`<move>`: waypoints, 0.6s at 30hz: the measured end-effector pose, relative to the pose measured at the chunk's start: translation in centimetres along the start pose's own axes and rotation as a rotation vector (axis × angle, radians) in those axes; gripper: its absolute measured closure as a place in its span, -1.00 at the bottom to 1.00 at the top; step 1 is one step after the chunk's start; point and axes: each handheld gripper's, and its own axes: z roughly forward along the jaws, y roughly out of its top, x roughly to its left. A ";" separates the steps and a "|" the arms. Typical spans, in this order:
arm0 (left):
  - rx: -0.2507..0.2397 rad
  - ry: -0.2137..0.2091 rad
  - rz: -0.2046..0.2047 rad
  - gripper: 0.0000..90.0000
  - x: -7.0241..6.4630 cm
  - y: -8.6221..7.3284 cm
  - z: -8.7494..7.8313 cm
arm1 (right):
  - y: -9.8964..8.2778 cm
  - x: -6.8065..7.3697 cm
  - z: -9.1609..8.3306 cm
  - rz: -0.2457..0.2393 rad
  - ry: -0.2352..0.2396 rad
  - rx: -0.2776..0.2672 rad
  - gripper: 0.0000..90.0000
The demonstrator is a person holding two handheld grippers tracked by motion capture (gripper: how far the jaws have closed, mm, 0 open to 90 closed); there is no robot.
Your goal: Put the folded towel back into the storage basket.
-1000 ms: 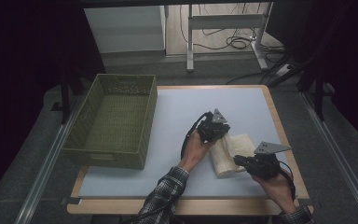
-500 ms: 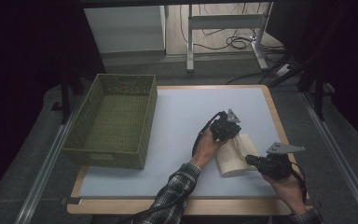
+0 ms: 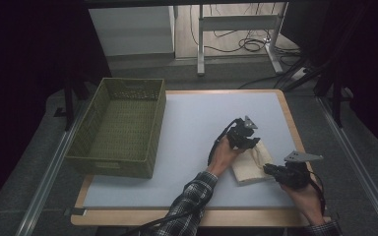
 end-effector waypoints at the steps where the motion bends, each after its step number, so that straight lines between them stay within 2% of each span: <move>1: -0.022 0.006 -0.021 0.10 0.1 0.1 -0.2 | -0.1 -0.2 -0.1 -0.003 -0.024 0.001 0.63; 3: -0.019 0.009 -0.015 0.01 0.2 0.1 -0.5 | -0.1 -0.4 -0.2 -0.003 -0.035 0.002 0.59; 4: -0.040 0.014 -0.029 -0.03 0.4 0.1 -0.9 | -0.2 -0.7 -0.5 0.001 -0.053 0.000 0.53; 7: -0.035 0.024 -0.030 -0.09 0.7 -0.1 -1.7 | -0.5 -1.2 -1.3 0.005 -0.080 -0.001 0.48; 12: -0.003 0.059 -0.003 -0.15 1.1 -1.1 -3.1 | -0.8 -2.0 -2.9 0.016 -0.131 -0.004 0.42; 15: 0.009 0.070 0.000 -0.18 1.5 -1.6 -3.6 | -0.6 -2.2 -3.3 0.020 -0.143 -0.018 0.39; 18: 0.021 0.081 -0.020 -0.20 2.2 -2.6 -4.4 | 0.5 -2.1 -3.0 0.016 -0.143 -0.036 0.28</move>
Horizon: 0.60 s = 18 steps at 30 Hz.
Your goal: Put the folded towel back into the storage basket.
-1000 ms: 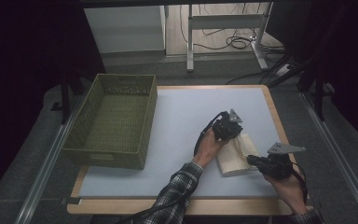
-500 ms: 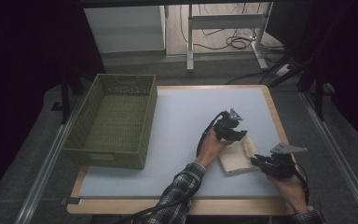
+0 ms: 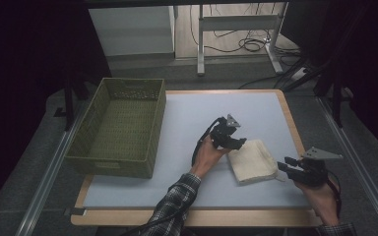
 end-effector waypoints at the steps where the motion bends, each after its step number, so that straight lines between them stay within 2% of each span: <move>1: 0.007 0.006 0.005 -0.21 0.2 -0.2 -0.2 | 0.3 0.1 0.3 -0.003 0.002 0.000 0.26; 6: 0.017 0.019 -0.014 -0.21 0.9 -1.4 -0.7 | 0.8 0.7 1.7 -0.020 -0.004 0.015 0.21; 9: 0.041 0.015 -0.035 -0.16 1.4 -2.6 -0.7 | -0.2 0.6 2.7 -0.024 -0.023 0.067 0.15; 14: 0.062 0.015 -0.049 -0.14 1.5 -3.5 0.0 | -1.6 0.1 3.1 0.002 -0.023 0.104 0.08; 18: 0.073 0.005 -0.062 -0.13 1.5 -3.9 0.7 | -1.9 0.2 3.4 0.022 -0.001 0.100 0.09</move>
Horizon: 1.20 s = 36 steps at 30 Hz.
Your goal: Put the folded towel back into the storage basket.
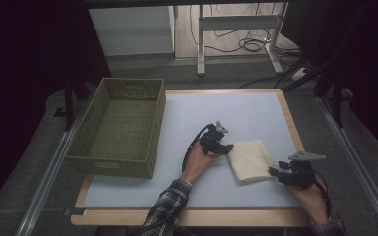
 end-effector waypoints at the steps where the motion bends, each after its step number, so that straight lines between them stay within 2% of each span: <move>1: 0.000 0.000 0.000 -0.12 0.0 0.0 0.0 | 0.0 0.0 0.0 0.000 0.000 0.000 0.09; 3: 0.008 -0.013 -0.001 -0.10 0.1 -0.1 0.1 | 0.1 0.0 0.0 0.001 0.002 0.010 0.11; 6: -0.006 -0.073 -0.041 0.05 0.4 -0.4 0.2 | 0.3 0.1 0.0 0.021 0.028 0.026 0.35; 9: -0.006 -0.090 -0.058 0.23 0.4 -0.4 0.2 | 0.3 0.1 0.0 0.035 0.046 0.030 0.45; 10: 0.004 -0.099 -0.099 0.30 0.3 -0.3 0.2 | 0.3 0.0 0.0 0.053 0.069 0.031 0.58; 11: 0.004 -0.099 -0.099 0.38 0.3 -0.3 0.2 | 0.3 0.0 0.0 0.053 0.069 0.031 0.58; 12: 0.023 -0.145 -0.127 0.50 0.4 -0.2 0.2 | 0.2 -0.2 0.1 0.080 0.096 0.028 0.68; 13: 0.023 -0.145 -0.127 0.73 0.4 -0.2 0.2 | 0.2 -0.2 0.1 0.080 0.096 0.028 0.68; 14: 0.024 -0.189 -0.147 0.73 0.4 -0.2 0.4 | 0.2 -0.3 0.1 0.090 0.107 0.027 0.72; 15: 0.019 -0.190 -0.154 0.84 0.3 -0.3 0.4 | 0.0 -0.5 0.1 0.122 0.138 0.022 0.80; 19: 0.015 -0.187 -0.148 0.89 0.3 -0.3 0.3 | 0.0 -0.6 0.1 0.140 0.171 0.031 0.83; 20: 0.016 -0.171 -0.128 0.90 0.1 -0.1 0.2 | 0.2 -0.4 0.1 0.129 0.187 0.053 0.84; 21: 0.016 -0.159 -0.109 0.91 0.0 0.0 0.1 | 0.3 -0.2 0.0 0.123 0.182 0.055 0.85; 24: 0.002 -0.131 -0.078 0.91 -0.2 0.3 -0.3 | 0.5 0.1 -0.2 0.110 0.184 0.034 0.85; 31: -0.046 -0.110 -0.057 0.90 0.3 1.2 -2.2 | 1.4 0.6 -0.7 0.103 0.216 0.005 0.85; 36: -0.062 -0.082 -0.040 0.90 0.8 1.7 -3.8 | 2.8 1.8 -0.9 0.067 0.234 -0.024 0.85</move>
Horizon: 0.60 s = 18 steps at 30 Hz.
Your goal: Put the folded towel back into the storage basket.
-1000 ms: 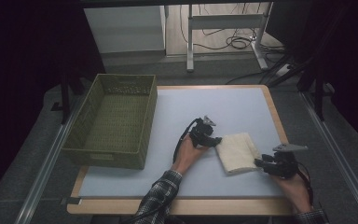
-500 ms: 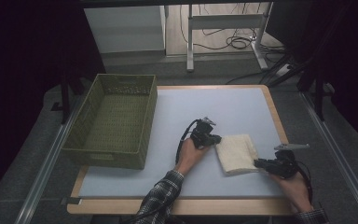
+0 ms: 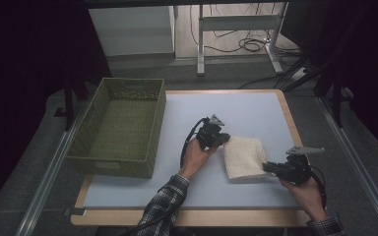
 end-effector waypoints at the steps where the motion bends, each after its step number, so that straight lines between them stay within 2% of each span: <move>1: -0.002 0.006 0.005 0.90 0.1 0.0 -0.2 | 0.2 0.2 0.1 -0.008 0.004 -0.001 0.85; 11: -0.006 0.036 0.011 0.90 0.7 0.0 -1.7 | 1.3 1.2 0.7 -0.032 0.025 -0.013 0.85; 18: -0.012 0.077 0.039 0.90 1.0 0.8 -3.7 | 2.5 2.3 1.1 -0.070 0.030 -0.027 0.85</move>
